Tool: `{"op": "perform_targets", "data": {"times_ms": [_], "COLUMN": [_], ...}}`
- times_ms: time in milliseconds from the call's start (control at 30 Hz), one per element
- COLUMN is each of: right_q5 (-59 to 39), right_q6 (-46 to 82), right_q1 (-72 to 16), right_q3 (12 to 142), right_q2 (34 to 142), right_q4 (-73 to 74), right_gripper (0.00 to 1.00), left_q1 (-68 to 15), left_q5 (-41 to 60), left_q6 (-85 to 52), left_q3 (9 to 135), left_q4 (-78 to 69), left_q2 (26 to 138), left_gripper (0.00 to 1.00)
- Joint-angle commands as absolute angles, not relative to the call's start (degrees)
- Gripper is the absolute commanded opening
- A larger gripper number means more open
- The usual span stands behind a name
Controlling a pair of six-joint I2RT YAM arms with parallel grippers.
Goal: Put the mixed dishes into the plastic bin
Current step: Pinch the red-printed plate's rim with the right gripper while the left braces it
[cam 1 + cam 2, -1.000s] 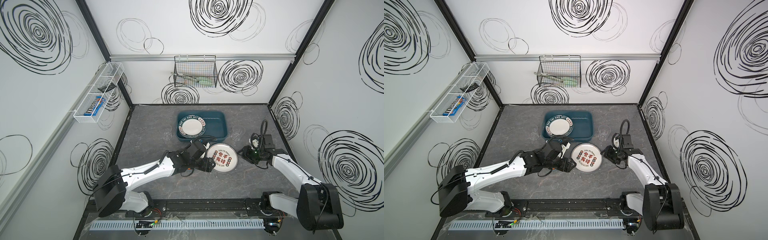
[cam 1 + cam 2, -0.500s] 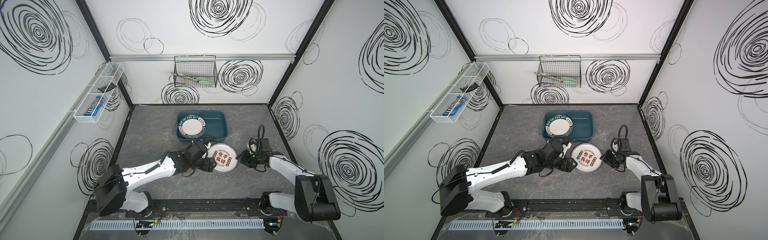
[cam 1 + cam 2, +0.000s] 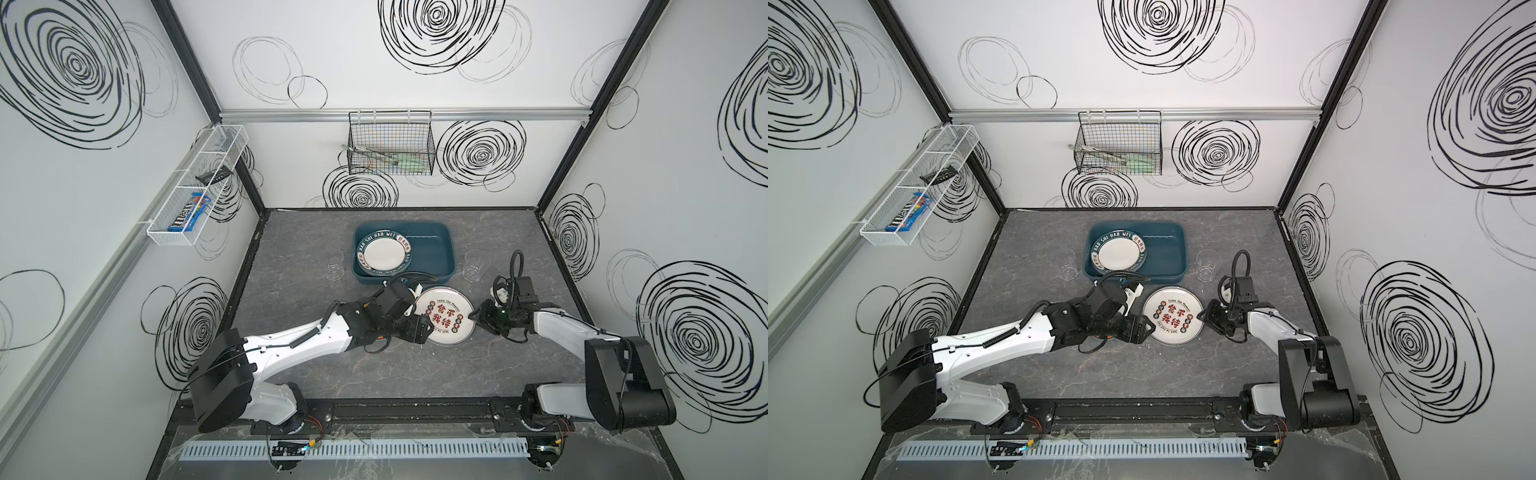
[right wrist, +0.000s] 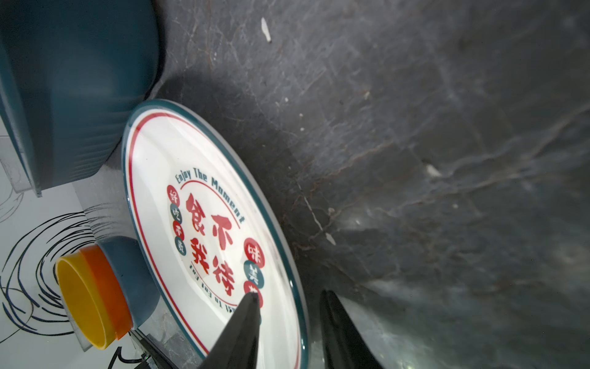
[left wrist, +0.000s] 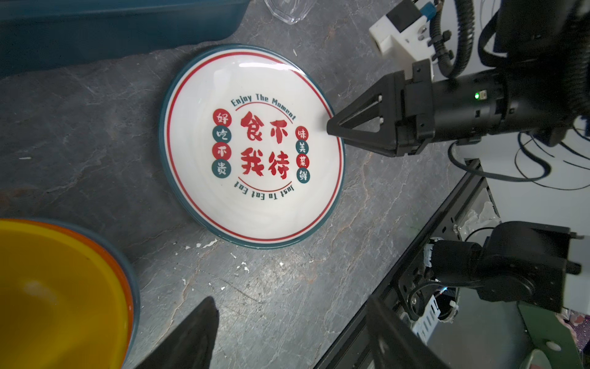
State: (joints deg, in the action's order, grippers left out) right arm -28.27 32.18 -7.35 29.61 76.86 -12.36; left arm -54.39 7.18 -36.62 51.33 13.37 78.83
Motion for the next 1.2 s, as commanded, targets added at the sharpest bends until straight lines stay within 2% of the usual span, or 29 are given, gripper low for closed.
{"op": "perform_targets", "data": {"times_ms": [0, 500, 1167], "right_q5": [-28.5, -27.3, -24.5], "right_q6": [32.8, 33.0, 30.0], "right_q1": [-8.1, -9.3, -9.5], "right_q3": [28.9, 27.8, 30.5], "right_q2": [77.8, 79.5, 72.0], "right_q4": [-10.8, -8.9, -17.4], "right_gripper": [0.35, 0.30, 0.02], "left_q1": [-54.4, -53.5, -52.7], "left_q5": [6.5, 7.0, 6.6], "left_q6": [-36.6, -37.2, -37.3], "left_q3": [51.2, 49.5, 49.1], "left_q4": [11.2, 10.2, 10.7], "left_q2": [78.6, 77.4, 75.4], "left_gripper": [0.77, 0.77, 0.77]}}
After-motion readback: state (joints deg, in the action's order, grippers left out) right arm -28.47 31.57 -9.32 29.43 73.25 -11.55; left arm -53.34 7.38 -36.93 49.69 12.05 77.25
